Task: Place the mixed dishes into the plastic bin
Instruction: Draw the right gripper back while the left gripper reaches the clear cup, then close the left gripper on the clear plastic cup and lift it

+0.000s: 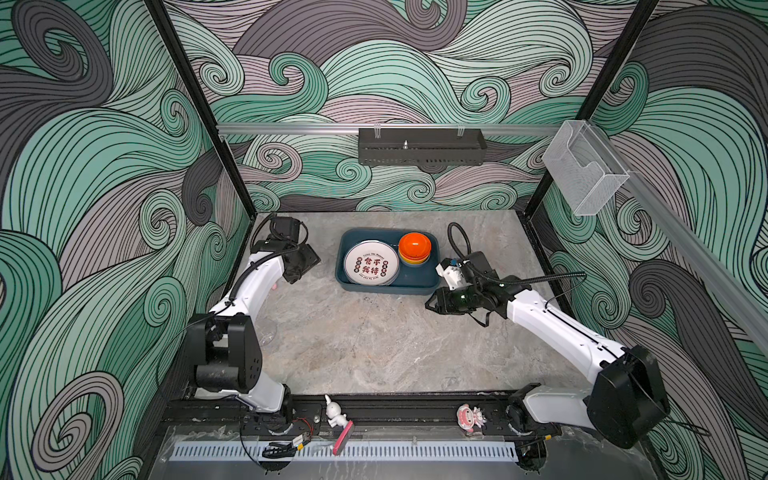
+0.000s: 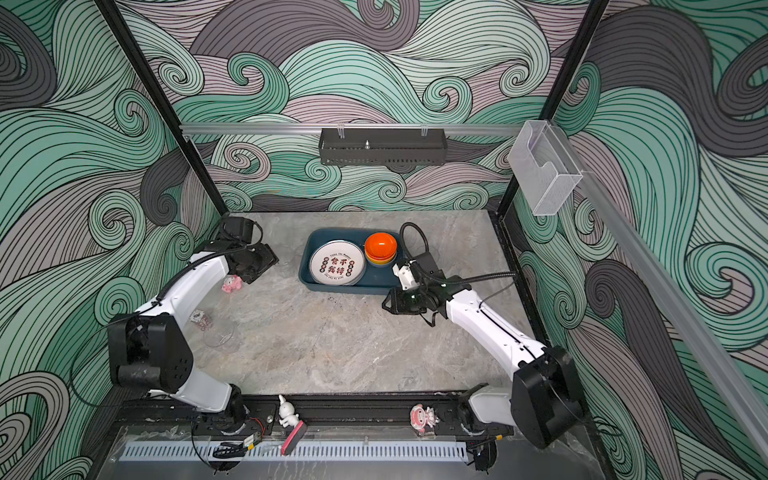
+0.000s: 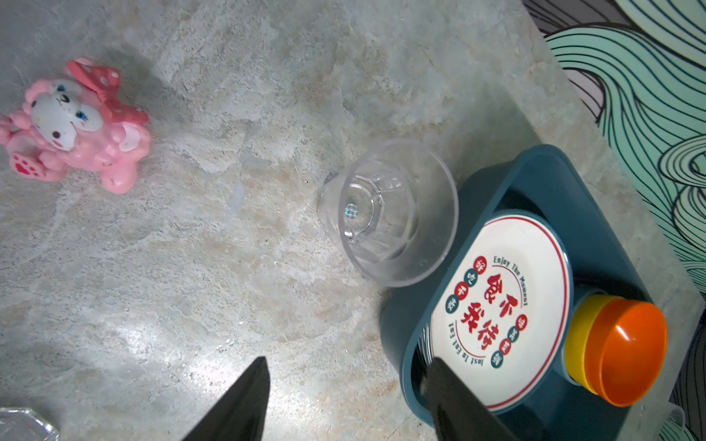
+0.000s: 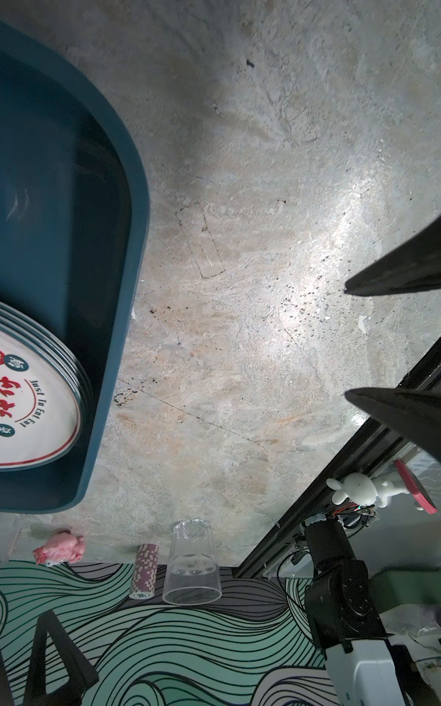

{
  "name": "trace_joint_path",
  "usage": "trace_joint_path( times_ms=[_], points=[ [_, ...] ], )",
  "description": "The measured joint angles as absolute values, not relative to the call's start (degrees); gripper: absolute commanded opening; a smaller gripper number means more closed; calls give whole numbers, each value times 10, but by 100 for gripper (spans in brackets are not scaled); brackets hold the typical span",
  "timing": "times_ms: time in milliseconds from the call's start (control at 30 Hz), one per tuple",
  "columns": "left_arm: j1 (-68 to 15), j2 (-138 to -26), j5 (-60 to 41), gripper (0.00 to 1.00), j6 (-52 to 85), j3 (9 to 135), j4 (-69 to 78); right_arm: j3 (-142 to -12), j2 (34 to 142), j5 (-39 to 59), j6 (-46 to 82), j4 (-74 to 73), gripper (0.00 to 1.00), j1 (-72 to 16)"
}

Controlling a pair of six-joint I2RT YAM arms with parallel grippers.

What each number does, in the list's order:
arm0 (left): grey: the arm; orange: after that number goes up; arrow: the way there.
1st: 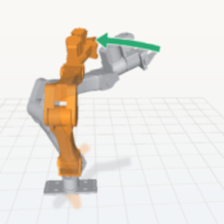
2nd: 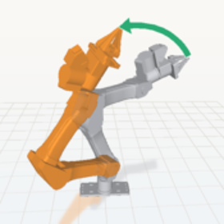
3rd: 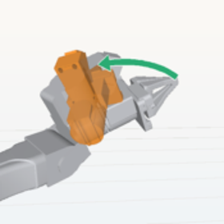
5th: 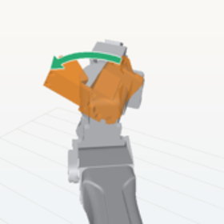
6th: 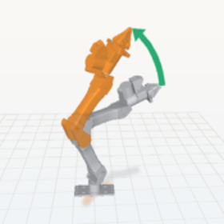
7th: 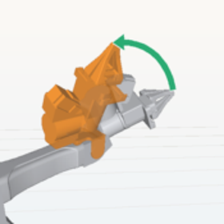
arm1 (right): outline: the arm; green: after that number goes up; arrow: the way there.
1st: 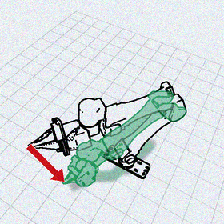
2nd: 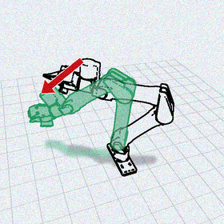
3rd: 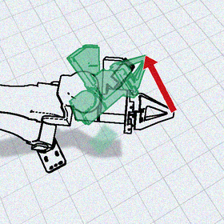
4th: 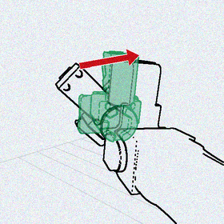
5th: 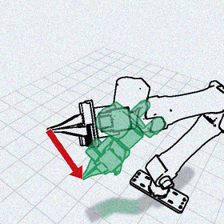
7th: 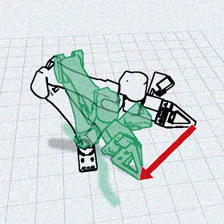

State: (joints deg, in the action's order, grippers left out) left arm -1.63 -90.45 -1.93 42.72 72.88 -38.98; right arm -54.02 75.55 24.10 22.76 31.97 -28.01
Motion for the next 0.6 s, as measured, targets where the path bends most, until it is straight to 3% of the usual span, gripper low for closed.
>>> trace_joint_path(
  times_ms=[233, 600],
  points=[
    [-5, -993, -19, 60, 434, 799, -399, -538, 755, 241, 226, 319, 41, -280],
    [-4, -1065, -26, 40, 442, 808, -398, -536, 755, 240, 222, 320, 40, -280]
  ],
)
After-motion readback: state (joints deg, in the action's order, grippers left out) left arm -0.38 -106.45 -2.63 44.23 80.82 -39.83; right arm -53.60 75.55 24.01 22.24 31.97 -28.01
